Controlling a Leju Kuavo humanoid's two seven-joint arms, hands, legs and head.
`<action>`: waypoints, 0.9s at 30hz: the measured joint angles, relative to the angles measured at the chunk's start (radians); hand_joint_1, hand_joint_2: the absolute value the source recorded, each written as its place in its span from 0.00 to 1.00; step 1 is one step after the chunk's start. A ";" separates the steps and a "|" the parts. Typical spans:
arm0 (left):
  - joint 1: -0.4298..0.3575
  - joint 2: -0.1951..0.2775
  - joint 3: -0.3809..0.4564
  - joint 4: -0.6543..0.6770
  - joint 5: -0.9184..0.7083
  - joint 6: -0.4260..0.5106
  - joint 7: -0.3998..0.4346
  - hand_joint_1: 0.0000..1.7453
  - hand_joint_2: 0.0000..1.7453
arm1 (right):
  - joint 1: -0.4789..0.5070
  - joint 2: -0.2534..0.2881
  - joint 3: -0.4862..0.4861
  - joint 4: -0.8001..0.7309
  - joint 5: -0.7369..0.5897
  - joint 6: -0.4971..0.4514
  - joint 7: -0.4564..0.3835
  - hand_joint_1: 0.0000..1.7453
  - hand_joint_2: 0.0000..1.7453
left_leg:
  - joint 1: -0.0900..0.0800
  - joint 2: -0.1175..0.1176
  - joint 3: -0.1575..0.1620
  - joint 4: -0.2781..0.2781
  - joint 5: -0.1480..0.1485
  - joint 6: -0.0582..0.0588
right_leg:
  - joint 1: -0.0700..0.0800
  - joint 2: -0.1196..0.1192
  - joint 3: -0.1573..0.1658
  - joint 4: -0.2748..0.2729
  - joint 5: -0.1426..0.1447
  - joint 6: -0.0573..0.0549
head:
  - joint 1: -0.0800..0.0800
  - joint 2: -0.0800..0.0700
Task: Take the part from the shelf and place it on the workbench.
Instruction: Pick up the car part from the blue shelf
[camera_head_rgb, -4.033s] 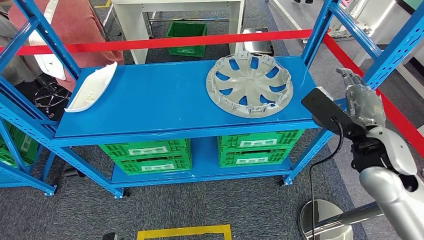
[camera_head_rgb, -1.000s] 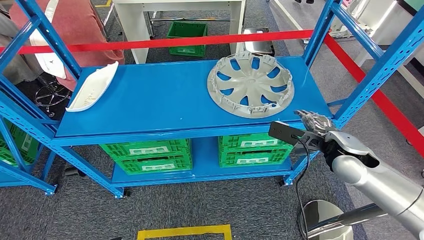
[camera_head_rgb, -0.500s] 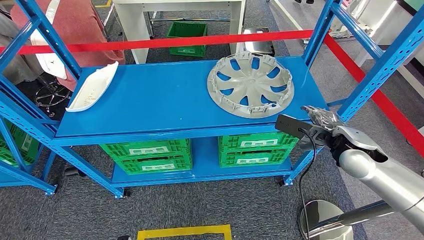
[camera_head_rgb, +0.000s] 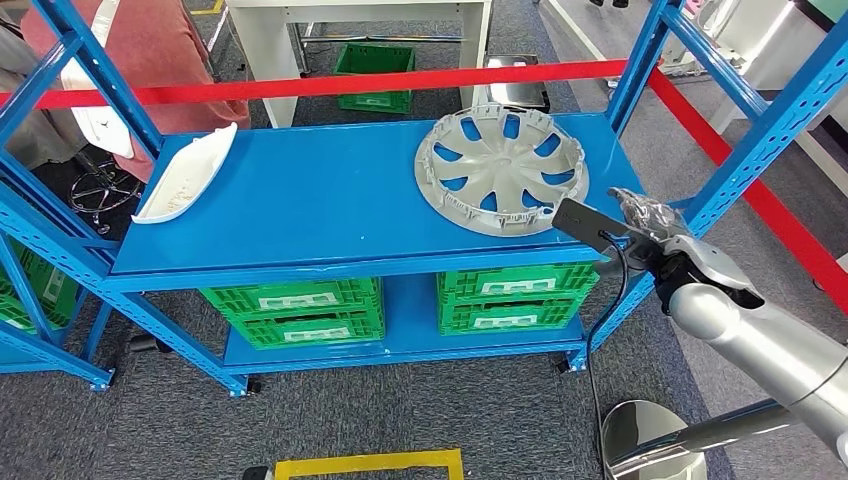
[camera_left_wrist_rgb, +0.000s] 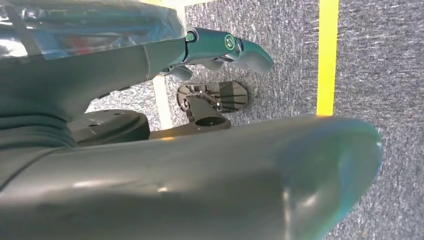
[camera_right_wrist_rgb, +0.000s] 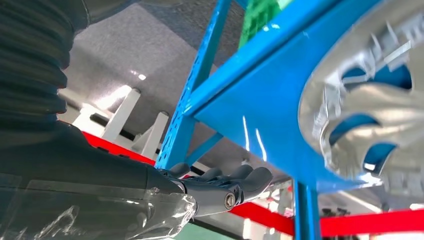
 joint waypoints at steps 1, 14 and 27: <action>-0.001 -0.001 -0.002 0.000 0.000 0.001 0.000 0.00 0.00 | -0.003 0.002 0.001 0.007 -0.002 -0.009 -0.003 0.00 1.00 | 0.000 0.000 0.000 0.000 0.000 0.000 | 0.000 0.000 0.000 0.000 0.000 0.000 | 0.000 0.000; -0.012 -0.002 -0.035 0.000 -0.001 0.009 0.008 0.00 0.00 | -0.011 0.044 0.007 0.088 -0.008 -0.196 -0.064 0.00 1.00 | 0.000 0.000 0.000 0.000 0.000 0.000 | 0.000 0.000 0.000 0.000 0.000 0.000 | 0.000 0.000; -0.006 0.005 -0.061 0.000 0.013 0.008 0.003 0.00 0.00 | 0.013 0.096 -0.027 0.099 -0.158 -0.174 -0.223 0.00 1.00 | 0.000 0.000 0.000 0.000 0.000 0.000 | 0.000 -0.001 0.001 0.000 0.000 0.000 | 0.000 0.000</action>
